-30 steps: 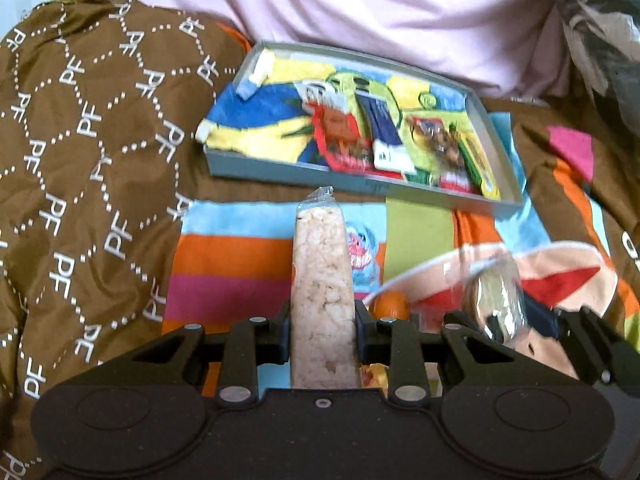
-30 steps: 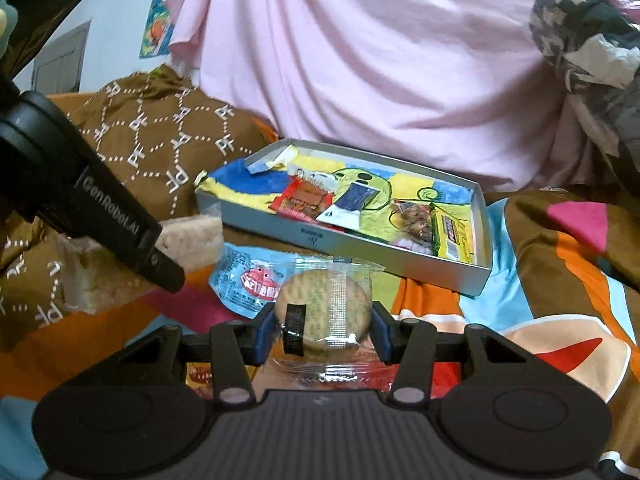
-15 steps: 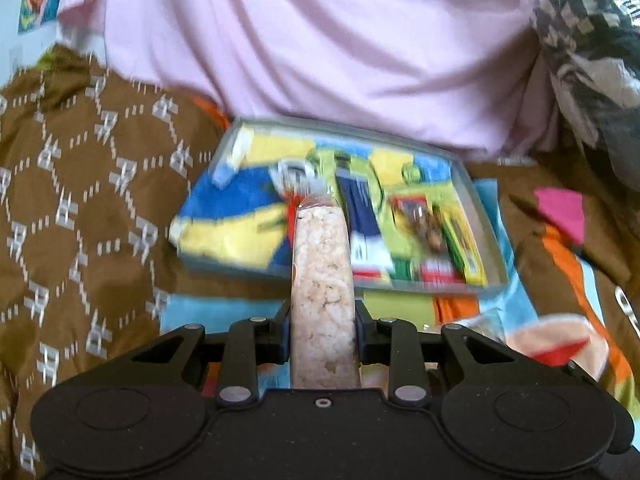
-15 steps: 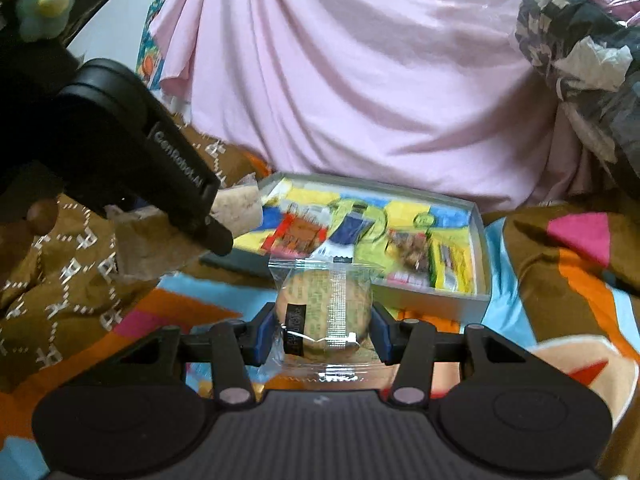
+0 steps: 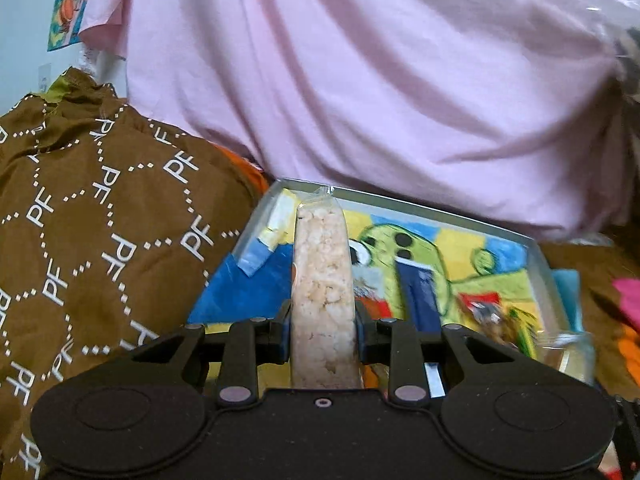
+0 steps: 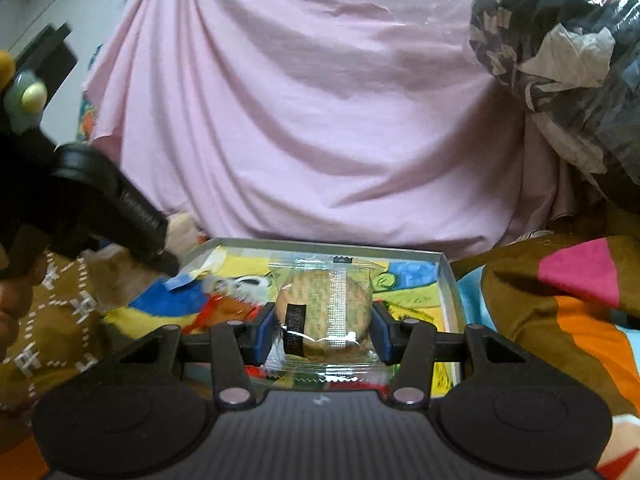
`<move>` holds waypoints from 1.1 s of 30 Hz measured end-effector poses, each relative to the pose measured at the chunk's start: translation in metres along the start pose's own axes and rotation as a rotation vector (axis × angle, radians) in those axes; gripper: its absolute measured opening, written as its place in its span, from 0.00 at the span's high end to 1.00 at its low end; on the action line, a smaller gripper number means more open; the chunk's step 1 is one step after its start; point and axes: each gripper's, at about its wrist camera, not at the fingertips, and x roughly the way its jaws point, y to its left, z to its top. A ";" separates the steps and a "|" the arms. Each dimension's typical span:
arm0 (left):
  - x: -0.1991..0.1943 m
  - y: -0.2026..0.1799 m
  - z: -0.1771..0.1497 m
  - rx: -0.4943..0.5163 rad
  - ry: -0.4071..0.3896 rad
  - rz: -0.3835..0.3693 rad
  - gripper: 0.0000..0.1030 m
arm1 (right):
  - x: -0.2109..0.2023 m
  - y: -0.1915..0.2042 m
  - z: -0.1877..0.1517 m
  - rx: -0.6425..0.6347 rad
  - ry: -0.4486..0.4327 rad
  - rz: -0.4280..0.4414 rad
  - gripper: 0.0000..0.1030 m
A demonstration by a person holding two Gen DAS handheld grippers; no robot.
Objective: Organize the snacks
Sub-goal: 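Lift the rice bar and biscuit and carry both over the tray, then lower the rice bar and biscuit into the tray and open both grippers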
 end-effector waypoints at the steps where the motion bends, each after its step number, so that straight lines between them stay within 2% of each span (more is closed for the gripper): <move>1: 0.005 0.000 0.001 -0.004 -0.004 0.009 0.70 | 0.006 -0.002 0.000 0.012 -0.002 -0.001 0.48; 6: 0.032 0.002 0.003 -0.023 -0.001 0.047 0.70 | 0.029 -0.007 -0.001 0.056 -0.017 0.003 0.48; 12: 0.055 0.000 -0.006 -0.001 0.030 0.069 0.70 | 0.049 -0.004 -0.012 0.075 0.024 0.029 0.48; 33: 0.065 -0.001 -0.019 0.013 0.045 0.079 0.69 | 0.065 -0.001 -0.024 0.081 0.101 0.044 0.47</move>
